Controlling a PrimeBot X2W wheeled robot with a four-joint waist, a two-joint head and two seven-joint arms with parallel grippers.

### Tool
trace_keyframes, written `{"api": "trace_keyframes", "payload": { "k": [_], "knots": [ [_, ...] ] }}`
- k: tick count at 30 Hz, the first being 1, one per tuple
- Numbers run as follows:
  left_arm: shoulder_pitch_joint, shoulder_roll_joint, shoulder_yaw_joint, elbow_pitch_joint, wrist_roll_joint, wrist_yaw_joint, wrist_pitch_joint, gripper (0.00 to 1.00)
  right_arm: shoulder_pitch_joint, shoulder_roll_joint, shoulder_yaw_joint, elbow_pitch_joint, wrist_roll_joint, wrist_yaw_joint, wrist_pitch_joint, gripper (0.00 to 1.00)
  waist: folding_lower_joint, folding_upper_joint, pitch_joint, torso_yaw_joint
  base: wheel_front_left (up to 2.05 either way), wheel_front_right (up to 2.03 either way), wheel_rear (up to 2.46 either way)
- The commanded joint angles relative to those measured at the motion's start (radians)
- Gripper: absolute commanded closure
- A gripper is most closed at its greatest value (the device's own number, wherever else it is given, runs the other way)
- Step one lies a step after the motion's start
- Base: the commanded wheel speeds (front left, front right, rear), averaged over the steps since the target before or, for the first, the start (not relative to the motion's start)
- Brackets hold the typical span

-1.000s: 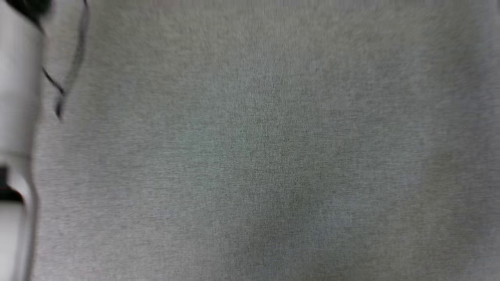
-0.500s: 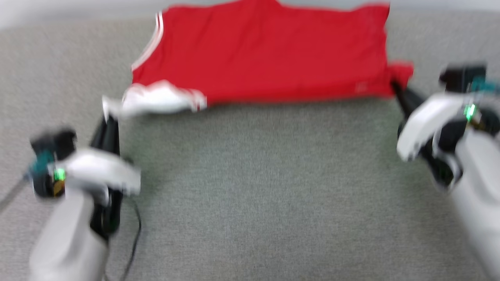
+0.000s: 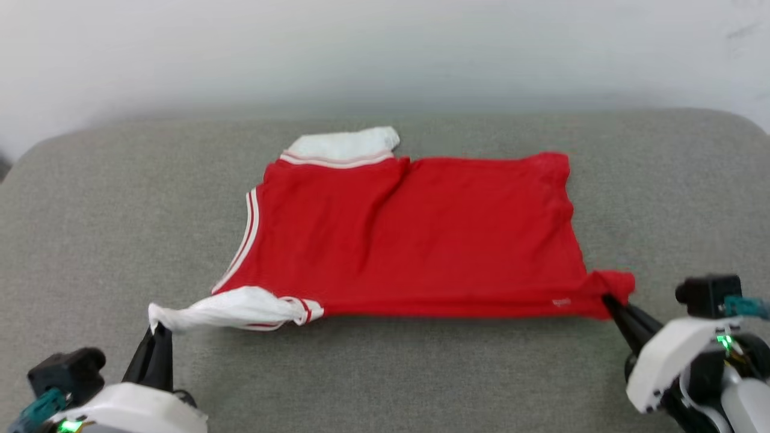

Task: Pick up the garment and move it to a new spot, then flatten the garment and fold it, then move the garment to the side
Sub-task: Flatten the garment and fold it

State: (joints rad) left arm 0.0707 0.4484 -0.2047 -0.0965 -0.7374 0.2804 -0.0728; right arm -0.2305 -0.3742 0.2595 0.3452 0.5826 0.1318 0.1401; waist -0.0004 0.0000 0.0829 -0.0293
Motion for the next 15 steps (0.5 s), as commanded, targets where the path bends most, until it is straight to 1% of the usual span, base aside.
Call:
{"api": "trace_keyframes", "payload": {
  "k": [1, 4, 7, 11, 13, 15],
  "knots": [
    [0.046, 0.022, 0.015, -0.071, 0.004, 0.037, 0.022, 1.00, 0.067, 0.006, -0.048, -0.061, -0.023, -0.002, 0.040, 1.00, 0.0004, 0.0000, -0.019, -0.001, 0.00, 0.00, 0.00],
    [0.099, 0.047, 0.022, -0.170, 0.013, 0.078, 0.063, 1.00, 0.148, 0.029, -0.124, -0.171, -0.063, -0.002, 0.120, 1.00, 0.0004, 0.0000, -0.028, -0.003, 0.00, 0.00, 0.00],
    [0.100, 0.066, 0.017, -0.227, 0.019, 0.093, 0.094, 1.00, 0.193, 0.060, -0.184, -0.271, -0.108, -0.002, 0.193, 1.00, 0.0004, 0.0000, -0.026, -0.005, 0.00, 0.00, 0.00],
    [0.031, 0.067, 0.000, -0.223, 0.018, 0.076, 0.118, 1.00, 0.187, 0.098, -0.219, -0.337, -0.156, -0.002, 0.274, 1.00, 0.0004, 0.0000, -0.004, -0.009, 0.00, 0.00, 0.00],
    [-0.014, 0.066, -0.012, -0.189, 0.015, 0.058, 0.127, 1.00, 0.151, 0.111, -0.219, -0.342, -0.175, -0.002, 0.301, 1.00, 0.0004, 0.0000, 0.015, -0.013, 0.00, 0.00, 0.00],
    [-0.065, 0.061, -0.023, -0.142, 0.005, 0.034, 0.134, 1.00, 0.118, 0.118, -0.207, -0.320, -0.186, -0.002, 0.326, 1.00, 0.0004, 0.0000, 0.040, -0.016, 0.00, 0.00, 0.00]
  ]
}}
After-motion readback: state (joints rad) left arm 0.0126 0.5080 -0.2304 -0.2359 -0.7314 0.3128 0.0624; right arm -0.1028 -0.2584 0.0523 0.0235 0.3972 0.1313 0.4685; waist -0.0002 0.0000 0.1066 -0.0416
